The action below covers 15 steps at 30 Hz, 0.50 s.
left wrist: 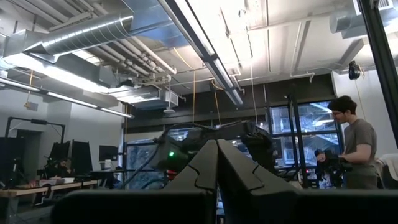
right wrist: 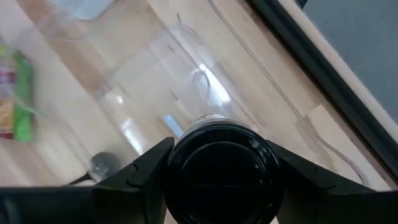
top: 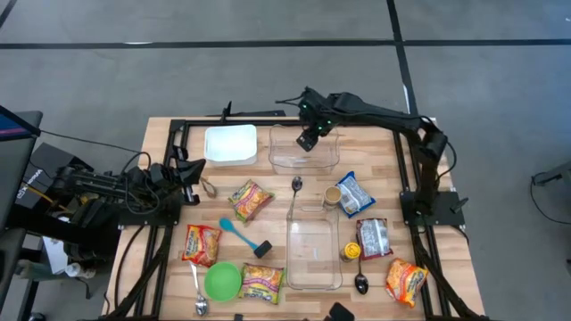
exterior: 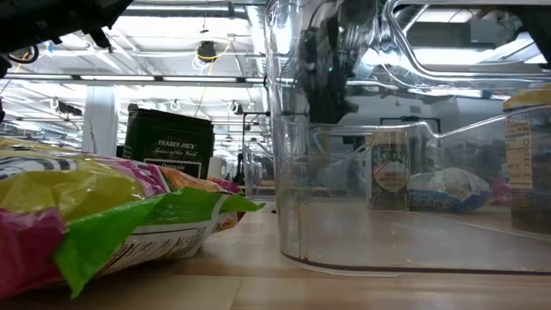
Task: Pick & Place Food Item
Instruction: Put the black seasoning bottle into the top transparent bin
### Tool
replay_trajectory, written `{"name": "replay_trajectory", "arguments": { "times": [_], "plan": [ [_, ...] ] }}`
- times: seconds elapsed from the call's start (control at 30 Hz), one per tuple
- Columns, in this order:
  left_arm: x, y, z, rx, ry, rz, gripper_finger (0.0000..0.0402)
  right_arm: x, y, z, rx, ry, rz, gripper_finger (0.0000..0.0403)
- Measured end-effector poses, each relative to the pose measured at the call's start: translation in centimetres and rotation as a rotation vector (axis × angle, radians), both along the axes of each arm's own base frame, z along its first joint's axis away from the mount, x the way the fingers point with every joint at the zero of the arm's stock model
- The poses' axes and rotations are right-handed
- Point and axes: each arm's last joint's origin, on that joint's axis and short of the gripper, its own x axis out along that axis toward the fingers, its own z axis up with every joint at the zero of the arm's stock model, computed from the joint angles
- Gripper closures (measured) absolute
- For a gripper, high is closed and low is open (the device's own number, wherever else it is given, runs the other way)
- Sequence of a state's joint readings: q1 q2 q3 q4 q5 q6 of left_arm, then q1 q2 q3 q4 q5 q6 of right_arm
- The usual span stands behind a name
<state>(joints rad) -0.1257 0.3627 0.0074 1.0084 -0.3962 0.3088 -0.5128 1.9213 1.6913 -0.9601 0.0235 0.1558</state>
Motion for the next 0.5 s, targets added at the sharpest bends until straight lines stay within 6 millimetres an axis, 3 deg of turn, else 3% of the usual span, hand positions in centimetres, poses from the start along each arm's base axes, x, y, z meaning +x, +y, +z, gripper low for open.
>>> {"name": "replay_trajectory", "arguments": {
  "times": [0.5],
  "plan": [
    [0.2, 0.0, -0.1, 0.002, 0.019, 0.0, 0.0402, -0.2, -0.9, -3.3, 0.017, 0.035, -0.025, 0.0195]
  ]
}}
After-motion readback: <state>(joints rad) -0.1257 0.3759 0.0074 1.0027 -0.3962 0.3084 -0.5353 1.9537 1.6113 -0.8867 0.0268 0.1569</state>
